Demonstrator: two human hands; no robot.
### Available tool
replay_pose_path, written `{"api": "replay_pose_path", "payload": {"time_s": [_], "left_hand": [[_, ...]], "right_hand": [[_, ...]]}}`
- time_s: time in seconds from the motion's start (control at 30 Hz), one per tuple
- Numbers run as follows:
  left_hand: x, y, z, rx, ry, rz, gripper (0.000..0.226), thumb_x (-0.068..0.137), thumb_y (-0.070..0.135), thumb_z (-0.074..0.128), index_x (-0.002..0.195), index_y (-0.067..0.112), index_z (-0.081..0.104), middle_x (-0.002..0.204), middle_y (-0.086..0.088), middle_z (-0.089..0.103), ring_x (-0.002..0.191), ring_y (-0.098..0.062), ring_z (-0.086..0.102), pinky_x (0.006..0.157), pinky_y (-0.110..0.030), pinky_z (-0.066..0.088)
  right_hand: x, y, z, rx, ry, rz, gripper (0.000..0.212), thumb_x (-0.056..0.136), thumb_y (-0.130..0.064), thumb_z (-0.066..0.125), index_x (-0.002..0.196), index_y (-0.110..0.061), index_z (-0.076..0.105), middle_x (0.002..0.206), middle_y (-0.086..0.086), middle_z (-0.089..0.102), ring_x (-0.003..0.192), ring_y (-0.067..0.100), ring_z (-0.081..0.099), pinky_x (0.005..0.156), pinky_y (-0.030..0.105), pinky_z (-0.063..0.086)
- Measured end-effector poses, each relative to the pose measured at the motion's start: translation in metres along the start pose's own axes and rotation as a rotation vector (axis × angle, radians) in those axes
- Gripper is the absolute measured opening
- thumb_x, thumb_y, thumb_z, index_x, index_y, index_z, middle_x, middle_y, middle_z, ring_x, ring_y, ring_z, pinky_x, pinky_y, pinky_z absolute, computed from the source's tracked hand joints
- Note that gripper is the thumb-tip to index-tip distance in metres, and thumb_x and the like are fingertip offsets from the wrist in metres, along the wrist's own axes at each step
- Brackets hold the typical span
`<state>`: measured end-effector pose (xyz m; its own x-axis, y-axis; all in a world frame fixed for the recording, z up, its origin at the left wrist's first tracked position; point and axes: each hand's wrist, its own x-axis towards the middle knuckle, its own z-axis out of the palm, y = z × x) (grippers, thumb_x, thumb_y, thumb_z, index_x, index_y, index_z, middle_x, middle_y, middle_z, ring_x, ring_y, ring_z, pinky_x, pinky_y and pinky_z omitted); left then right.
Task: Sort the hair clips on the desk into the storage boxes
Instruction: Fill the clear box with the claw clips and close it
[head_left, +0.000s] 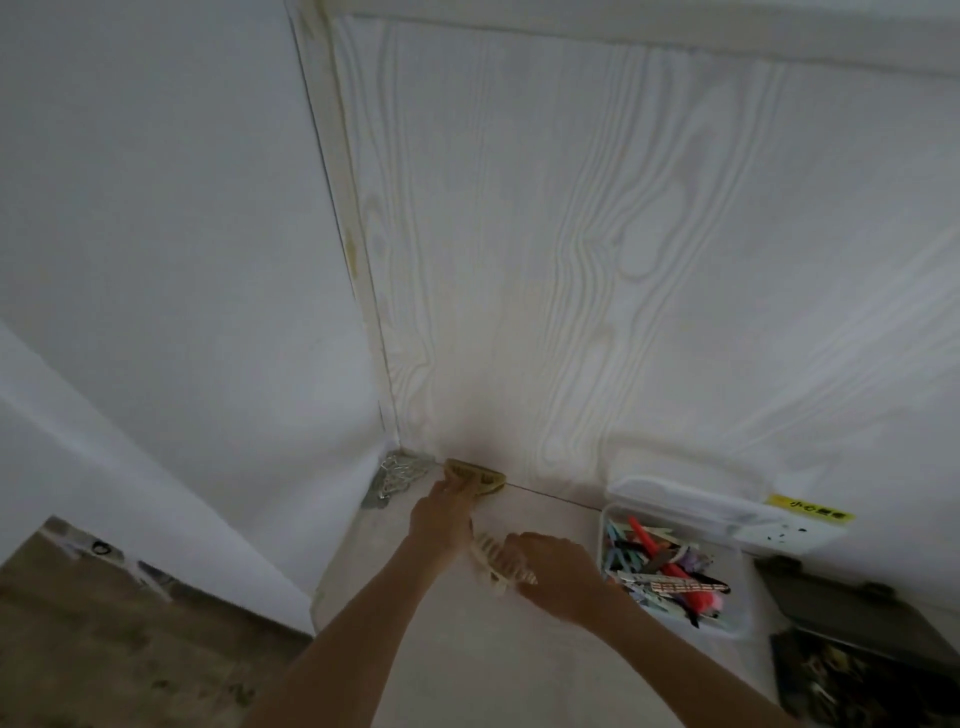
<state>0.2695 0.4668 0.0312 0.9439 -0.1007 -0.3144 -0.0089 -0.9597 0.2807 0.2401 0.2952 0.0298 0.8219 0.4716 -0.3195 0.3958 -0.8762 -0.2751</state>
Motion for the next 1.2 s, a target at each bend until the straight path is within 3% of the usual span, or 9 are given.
{"api": "replay_pose_path", "payload": {"time_s": [0.2, 0.37, 0.43, 0.5, 0.6, 0.77, 0.93, 1.07, 1.2], "left_hand": [[-0.008, 0.016, 0.006, 0.202, 0.074, -0.074, 0.033, 0.087, 0.029, 0.055, 0.118, 0.018, 0.057, 0.113, -0.003, 0.062, 0.112, -0.022, 0.052, 0.087, -0.032, 0.042], [-0.031, 0.066, -0.008, -0.207, 0.319, -0.01, 0.043, 0.072, 0.058, 0.066, 0.095, 0.023, 0.067, 0.088, 0.0, 0.072, 0.088, -0.022, 0.064, 0.072, -0.03, 0.044], [-0.036, 0.099, -0.009, -0.308, 0.382, 0.07, 0.04, 0.072, 0.06, 0.066, 0.093, 0.025, 0.067, 0.081, 0.004, 0.07, 0.08, -0.02, 0.064, 0.066, -0.03, 0.047], [-0.041, 0.142, -0.008, -0.381, 0.422, 0.104, 0.032, 0.077, 0.056, 0.062, 0.073, 0.024, 0.062, 0.064, 0.004, 0.063, 0.067, -0.021, 0.061, 0.054, -0.028, 0.041], [-0.048, 0.19, -0.002, -0.546, 0.435, 0.06, 0.04, 0.085, 0.052, 0.056, 0.065, 0.018, 0.064, 0.055, -0.002, 0.062, 0.052, -0.015, 0.056, 0.052, -0.031, 0.042], [-0.07, 0.262, 0.033, -0.634, 0.473, 0.159, 0.06, 0.082, 0.071, 0.037, 0.059, 0.022, 0.062, 0.044, 0.002, 0.053, 0.042, -0.006, 0.05, 0.041, -0.022, 0.032], [-0.094, 0.354, 0.058, -0.787, 0.328, 0.301, 0.055, 0.067, 0.071, 0.043, 0.056, 0.019, 0.058, 0.049, -0.008, 0.052, 0.05, -0.02, 0.053, 0.046, -0.025, 0.028], [-0.107, 0.424, 0.085, -0.899, 0.098, 0.455, 0.04, 0.083, 0.053, 0.055, 0.061, 0.021, 0.065, 0.055, 0.001, 0.062, 0.059, -0.013, 0.062, 0.056, -0.023, 0.041], [-0.116, 0.48, 0.122, -0.575, -0.243, 0.641, 0.059, 0.076, 0.068, 0.048, 0.073, 0.013, 0.07, 0.068, -0.005, 0.069, 0.066, -0.013, 0.065, 0.063, -0.031, 0.047]], "right_hand": [[-0.033, 0.027, -0.016, 0.255, -0.016, 0.032, 0.031, 0.078, -0.025, 0.063, 0.109, -0.026, 0.056, 0.111, -0.003, 0.066, 0.098, 0.018, 0.063, 0.082, 0.028, 0.049], [-0.088, 0.06, -0.05, 0.476, 0.102, 0.102, 0.032, 0.076, -0.028, 0.065, 0.107, -0.019, 0.059, 0.097, -0.009, 0.061, 0.091, 0.01, 0.059, 0.103, 0.029, 0.039], [-0.121, 0.075, -0.068, 0.533, 0.148, 0.129, 0.037, 0.074, -0.034, 0.065, 0.107, -0.018, 0.06, 0.098, -0.009, 0.061, 0.092, 0.01, 0.059, 0.09, 0.023, 0.047], [-0.163, 0.102, -0.081, 0.567, 0.198, 0.203, 0.027, 0.08, -0.026, 0.066, 0.106, -0.019, 0.062, 0.098, -0.007, 0.063, 0.09, 0.009, 0.059, 0.079, 0.019, 0.047], [-0.223, 0.149, -0.084, 0.676, 0.291, 0.339, 0.02, 0.081, -0.016, 0.067, 0.096, -0.028, 0.061, 0.09, -0.012, 0.064, 0.088, 0.009, 0.063, 0.077, 0.02, 0.051], [-0.328, 0.213, -0.07, 0.742, 0.401, 0.533, 0.019, 0.08, -0.013, 0.068, 0.095, -0.024, 0.063, 0.096, -0.004, 0.067, 0.092, 0.008, 0.064, 0.07, 0.008, 0.049], [-0.422, 0.256, -0.049, 0.813, 0.5, 0.74, 0.021, 0.081, -0.011, 0.068, 0.093, -0.027, 0.062, 0.098, -0.006, 0.066, 0.094, 0.009, 0.062, 0.07, 0.009, 0.05], [-0.468, 0.275, -0.031, 0.804, 0.623, 0.901, 0.025, 0.077, -0.007, 0.071, 0.089, -0.026, 0.062, 0.094, -0.001, 0.066, 0.087, 0.014, 0.061, 0.074, 0.014, 0.046], [-0.487, 0.277, -0.009, 0.667, 0.49, 0.976, 0.032, 0.069, -0.015, 0.077, 0.076, -0.038, 0.056, 0.082, -0.014, 0.064, 0.065, -0.007, 0.059, 0.07, 0.016, 0.046]]}}
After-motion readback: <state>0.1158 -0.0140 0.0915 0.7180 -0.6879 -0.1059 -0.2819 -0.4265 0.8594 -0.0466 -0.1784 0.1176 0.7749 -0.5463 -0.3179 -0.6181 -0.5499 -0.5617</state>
